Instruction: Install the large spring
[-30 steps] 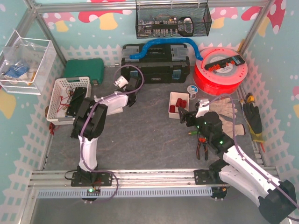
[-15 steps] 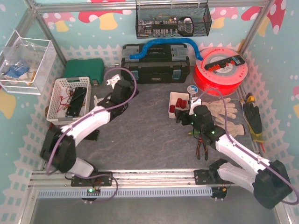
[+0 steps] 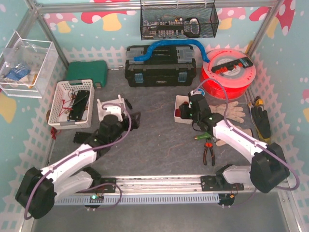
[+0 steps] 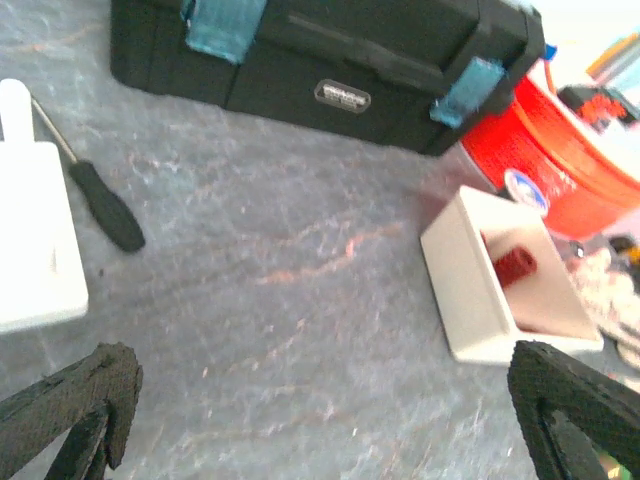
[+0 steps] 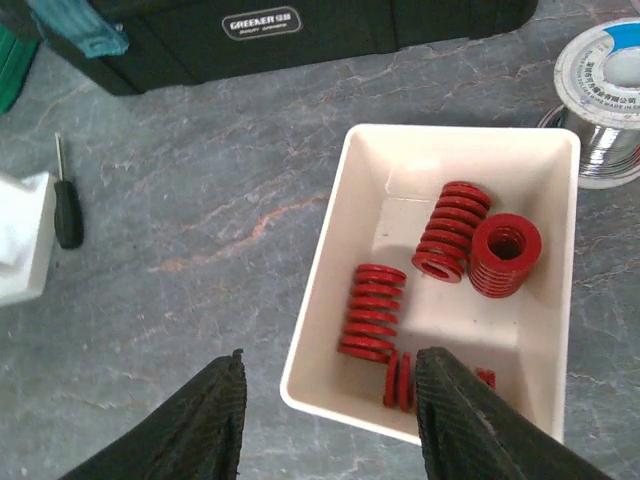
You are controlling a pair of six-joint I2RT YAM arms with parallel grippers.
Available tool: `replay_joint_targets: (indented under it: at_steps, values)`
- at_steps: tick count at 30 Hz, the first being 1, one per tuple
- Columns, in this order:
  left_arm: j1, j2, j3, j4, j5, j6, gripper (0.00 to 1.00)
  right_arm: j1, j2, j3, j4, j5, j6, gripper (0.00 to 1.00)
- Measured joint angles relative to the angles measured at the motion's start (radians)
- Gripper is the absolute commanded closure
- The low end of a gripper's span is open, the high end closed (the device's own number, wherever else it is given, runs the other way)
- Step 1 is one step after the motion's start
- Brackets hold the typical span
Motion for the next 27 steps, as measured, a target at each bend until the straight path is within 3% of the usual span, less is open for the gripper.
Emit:
replay_joint_targets:
  at_steps: [8, 16, 27]
  values:
    - [-0.014, -0.094, -0.236, 0.227, 0.013, 0.127, 0.01, -0.008, 0.18, 0.196, -0.165, 0.103, 0.061, 0.54]
    - [-0.014, -0.079, -0.241, 0.317, 0.033, 0.194, 0.01, -0.113, 0.37, 0.312, -0.258, 0.086, 0.07, 0.55]
    - [-0.014, -0.107, -0.243, 0.33, 0.031, 0.216, 0.01, -0.117, 0.505, 0.382, -0.264, 0.003, 0.113, 0.56]
